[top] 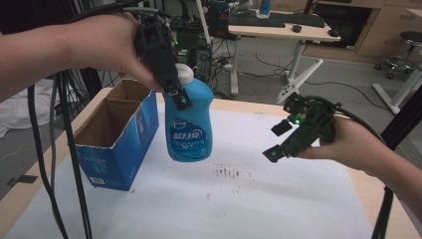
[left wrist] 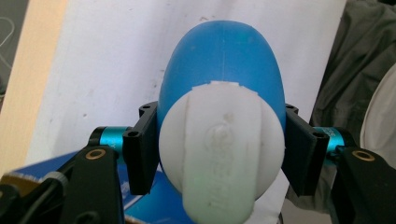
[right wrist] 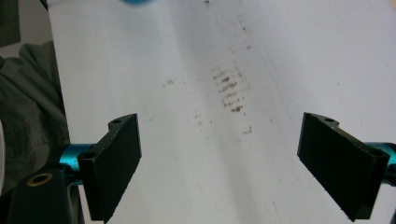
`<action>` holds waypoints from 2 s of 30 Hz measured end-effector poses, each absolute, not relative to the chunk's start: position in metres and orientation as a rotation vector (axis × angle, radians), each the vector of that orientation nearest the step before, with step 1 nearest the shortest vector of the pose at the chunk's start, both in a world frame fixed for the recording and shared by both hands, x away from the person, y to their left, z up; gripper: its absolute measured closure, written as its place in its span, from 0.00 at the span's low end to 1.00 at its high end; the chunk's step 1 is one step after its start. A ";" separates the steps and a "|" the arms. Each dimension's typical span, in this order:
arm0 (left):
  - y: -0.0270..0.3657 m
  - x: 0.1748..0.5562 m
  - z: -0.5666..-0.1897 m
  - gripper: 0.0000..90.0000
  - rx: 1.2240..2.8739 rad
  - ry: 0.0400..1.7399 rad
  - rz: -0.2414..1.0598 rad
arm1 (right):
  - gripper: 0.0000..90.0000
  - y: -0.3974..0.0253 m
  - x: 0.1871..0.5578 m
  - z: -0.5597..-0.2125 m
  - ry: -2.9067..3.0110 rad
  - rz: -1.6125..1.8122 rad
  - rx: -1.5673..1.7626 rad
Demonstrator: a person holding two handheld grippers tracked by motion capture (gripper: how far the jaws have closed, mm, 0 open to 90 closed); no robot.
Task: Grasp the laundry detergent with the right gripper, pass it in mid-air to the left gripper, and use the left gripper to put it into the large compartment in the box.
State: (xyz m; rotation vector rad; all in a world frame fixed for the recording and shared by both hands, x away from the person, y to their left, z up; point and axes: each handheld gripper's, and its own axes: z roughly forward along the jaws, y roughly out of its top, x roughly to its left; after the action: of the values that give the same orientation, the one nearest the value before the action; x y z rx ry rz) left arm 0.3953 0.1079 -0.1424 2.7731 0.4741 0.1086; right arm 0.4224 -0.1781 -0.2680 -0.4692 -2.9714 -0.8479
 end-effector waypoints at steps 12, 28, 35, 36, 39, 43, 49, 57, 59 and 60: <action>0.163 0.393 -0.115 0.42 2.691 0.696 0.179 | 0.15 -0.196 0.431 -0.266 -3.017 -0.721 -0.535; 0.235 0.394 -0.103 0.43 2.593 1.029 0.299 | 0.15 -0.228 0.444 -0.265 -3.015 -0.707 -0.678; 0.255 0.399 -0.106 0.43 2.560 1.141 0.344 | 0.15 -0.231 0.447 -0.267 -3.013 -0.700 -0.687; 0.258 0.399 -0.108 0.43 2.552 1.158 0.349 | 0.15 -0.232 0.447 -0.267 -3.014 -0.702 -0.682; 0.263 0.400 -0.111 0.43 2.540 1.190 0.359 | 0.15 -0.233 0.448 -0.267 -3.009 -0.709 -0.694; 0.269 0.402 -0.116 0.43 2.528 1.230 0.364 | 0.15 -0.236 0.449 -0.267 -3.009 -0.714 -0.700; 0.271 0.403 -0.132 0.43 2.542 1.254 0.355 | 0.15 -0.239 0.449 -0.267 -3.009 -0.712 -0.710; 0.271 0.403 -0.158 0.43 2.557 1.269 0.331 | 0.15 -0.243 0.450 -0.266 -3.010 -0.706 -0.714; 0.270 0.404 -0.165 0.43 2.563 1.270 0.322 | 0.15 -0.244 0.449 -0.266 -3.010 -0.706 -0.719; 0.270 0.404 -0.169 0.43 2.560 1.272 0.314 | 0.15 -0.244 0.449 -0.266 -3.011 -0.705 -0.717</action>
State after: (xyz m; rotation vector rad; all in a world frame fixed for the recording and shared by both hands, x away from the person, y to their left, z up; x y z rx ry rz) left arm 0.4039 0.2698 -0.1690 2.5597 1.2719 0.3142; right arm 0.4494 -0.2439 -0.2660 -0.7167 -3.0107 -0.7048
